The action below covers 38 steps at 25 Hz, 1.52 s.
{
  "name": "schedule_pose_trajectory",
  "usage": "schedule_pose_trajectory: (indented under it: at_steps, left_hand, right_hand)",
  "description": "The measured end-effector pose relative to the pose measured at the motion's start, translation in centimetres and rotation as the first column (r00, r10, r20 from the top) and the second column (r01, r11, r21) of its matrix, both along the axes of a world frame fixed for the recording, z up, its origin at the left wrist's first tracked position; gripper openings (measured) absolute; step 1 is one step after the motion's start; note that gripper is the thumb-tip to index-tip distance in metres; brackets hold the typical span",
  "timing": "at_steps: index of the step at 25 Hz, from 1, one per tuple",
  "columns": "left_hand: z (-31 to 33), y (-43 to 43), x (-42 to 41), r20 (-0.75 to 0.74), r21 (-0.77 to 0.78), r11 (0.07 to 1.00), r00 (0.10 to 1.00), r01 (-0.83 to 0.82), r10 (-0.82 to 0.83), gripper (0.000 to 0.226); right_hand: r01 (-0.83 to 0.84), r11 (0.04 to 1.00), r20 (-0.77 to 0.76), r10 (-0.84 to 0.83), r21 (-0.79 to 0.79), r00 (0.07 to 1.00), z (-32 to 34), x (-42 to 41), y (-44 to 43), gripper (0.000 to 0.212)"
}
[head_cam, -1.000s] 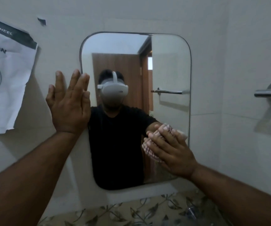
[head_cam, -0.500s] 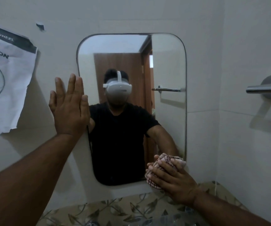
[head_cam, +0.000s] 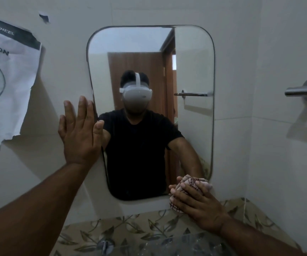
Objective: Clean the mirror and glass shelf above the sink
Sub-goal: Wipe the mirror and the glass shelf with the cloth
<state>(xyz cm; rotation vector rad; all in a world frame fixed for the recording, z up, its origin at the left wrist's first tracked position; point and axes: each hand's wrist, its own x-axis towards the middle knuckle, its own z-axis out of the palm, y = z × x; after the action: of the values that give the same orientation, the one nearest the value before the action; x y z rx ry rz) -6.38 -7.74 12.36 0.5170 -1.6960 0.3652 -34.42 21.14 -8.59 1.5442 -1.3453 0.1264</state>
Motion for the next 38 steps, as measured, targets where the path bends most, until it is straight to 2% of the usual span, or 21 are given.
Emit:
schedule_pose_trajectory:
  at_steps: [8, 16, 24, 28, 32, 38]
  left_hand:
    - [-0.3, 0.1, -0.1, -0.006, -0.002, 1.0, 1.0, -0.026, 0.026, 0.063]
    - [-0.6, -0.6, -0.2, -0.014, -0.037, 0.998, 0.999, -0.041, 0.04, 0.063]
    - [-0.9, -1.7, -0.7, -0.038, -0.06, 0.996, 0.997, -0.066, 0.064, 0.063]
    - [-0.9, -1.3, -0.4, -0.016, -0.061, 0.996, 0.998, -0.068, 0.067, 0.063]
    - [-1.2, -2.6, -0.8, -0.026, -0.086, 0.992, 0.996, -0.093, 0.091, 0.065]
    - [-1.1, -5.2, -2.9, -0.114, -0.1, 0.992, 0.991, -0.082, 0.07, 0.071]
  right_hand:
    - [0.001, 0.999, 0.052, -0.003, 0.044, 0.999, -1.1, -0.7, -0.4, 0.049]
    - [0.014, 1.0, 0.107, -0.012, -0.02, 0.994, -0.9, 1.1, -0.4, 0.053]
    - [-0.098, 0.983, 0.337, 0.147, -0.156, 0.93, 1.7, 9.0, -9.6, 0.052]
    - [-0.14, 0.967, 0.218, 0.187, -0.215, 0.958, 3.7, 14.3, -14.6, 0.052]
    - [-0.177, 0.955, 0.198, 0.225, -0.236, 0.954, 3.8, 18.4, -17.3, 0.054]
    - [-0.187, 0.96, 0.199, 0.229, -0.211, 0.953, 3.6, 19.1, -17.8, 0.053]
